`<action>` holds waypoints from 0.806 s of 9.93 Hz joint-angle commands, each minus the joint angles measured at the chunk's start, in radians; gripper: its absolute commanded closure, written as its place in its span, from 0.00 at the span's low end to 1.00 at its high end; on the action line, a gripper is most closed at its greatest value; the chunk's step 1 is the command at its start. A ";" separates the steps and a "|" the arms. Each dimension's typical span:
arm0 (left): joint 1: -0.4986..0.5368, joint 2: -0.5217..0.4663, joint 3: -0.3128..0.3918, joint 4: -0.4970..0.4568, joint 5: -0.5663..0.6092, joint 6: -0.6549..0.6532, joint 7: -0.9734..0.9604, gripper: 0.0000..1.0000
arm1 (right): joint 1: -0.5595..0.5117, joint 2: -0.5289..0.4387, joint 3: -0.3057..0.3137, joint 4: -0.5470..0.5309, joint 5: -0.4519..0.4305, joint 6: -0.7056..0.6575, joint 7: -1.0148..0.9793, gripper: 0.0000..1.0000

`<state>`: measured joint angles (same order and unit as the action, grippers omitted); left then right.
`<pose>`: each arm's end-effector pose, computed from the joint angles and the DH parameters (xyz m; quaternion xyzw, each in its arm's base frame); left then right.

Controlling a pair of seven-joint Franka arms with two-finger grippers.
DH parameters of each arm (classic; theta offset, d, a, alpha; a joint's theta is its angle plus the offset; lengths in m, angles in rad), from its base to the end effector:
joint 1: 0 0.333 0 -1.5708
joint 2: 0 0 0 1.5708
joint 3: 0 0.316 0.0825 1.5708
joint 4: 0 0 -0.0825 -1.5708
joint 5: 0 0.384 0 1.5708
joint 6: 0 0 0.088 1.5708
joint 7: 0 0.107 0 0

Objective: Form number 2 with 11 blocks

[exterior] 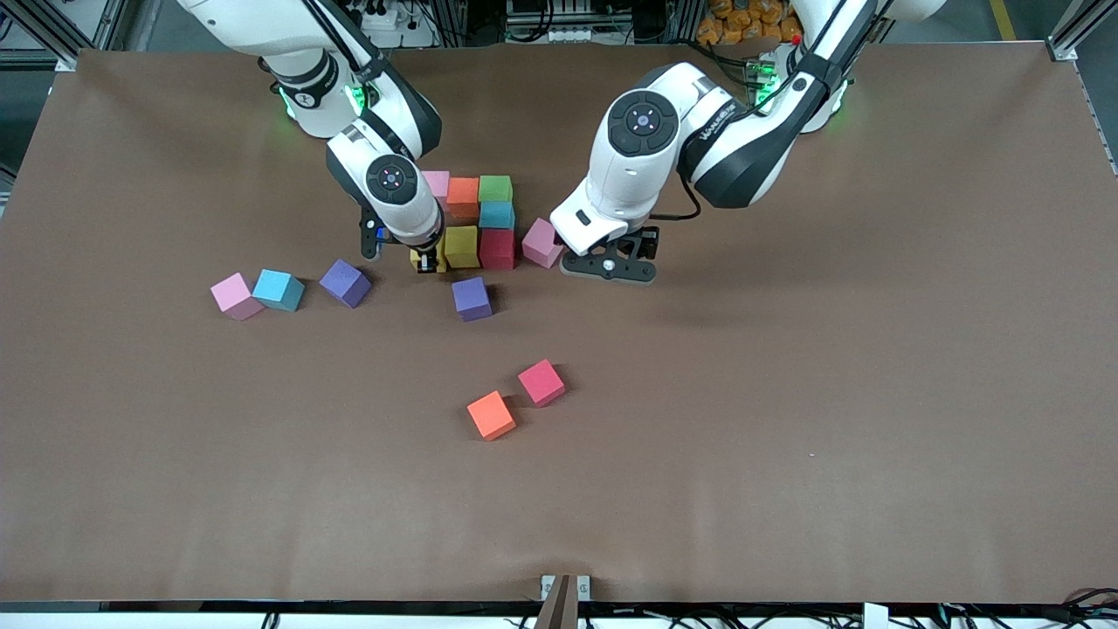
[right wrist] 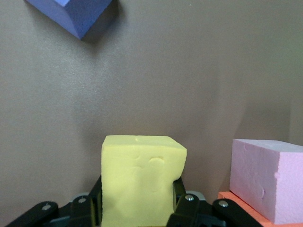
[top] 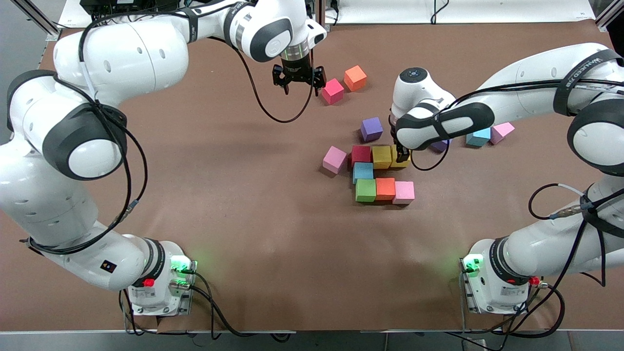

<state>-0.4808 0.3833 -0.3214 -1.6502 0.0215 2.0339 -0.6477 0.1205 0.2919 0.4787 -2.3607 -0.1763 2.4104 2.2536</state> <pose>0.4771 -0.4591 0.4019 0.9963 -0.0703 -0.0253 0.0436 0.3982 0.2814 0.2029 0.7230 -0.6834 -0.0294 0.0965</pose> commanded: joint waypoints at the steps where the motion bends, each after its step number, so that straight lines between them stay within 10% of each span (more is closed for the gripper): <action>1: -0.009 0.006 0.001 0.009 0.031 0.005 -0.023 0.00 | 0.005 0.016 0.011 0.011 -0.003 -0.020 0.034 1.00; 7: -0.009 0.005 0.001 0.009 0.031 0.006 -0.023 0.00 | 0.005 0.016 0.012 0.012 -0.003 -0.020 0.037 1.00; 8: -0.009 0.006 0.001 0.009 0.031 0.006 -0.023 0.00 | 0.005 0.016 0.012 0.012 -0.003 -0.020 0.037 0.87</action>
<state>-0.4819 0.3852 -0.3214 -1.6502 0.0215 2.0339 -0.6477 0.1250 0.2920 0.4819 -2.3606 -0.1763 2.4014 2.2659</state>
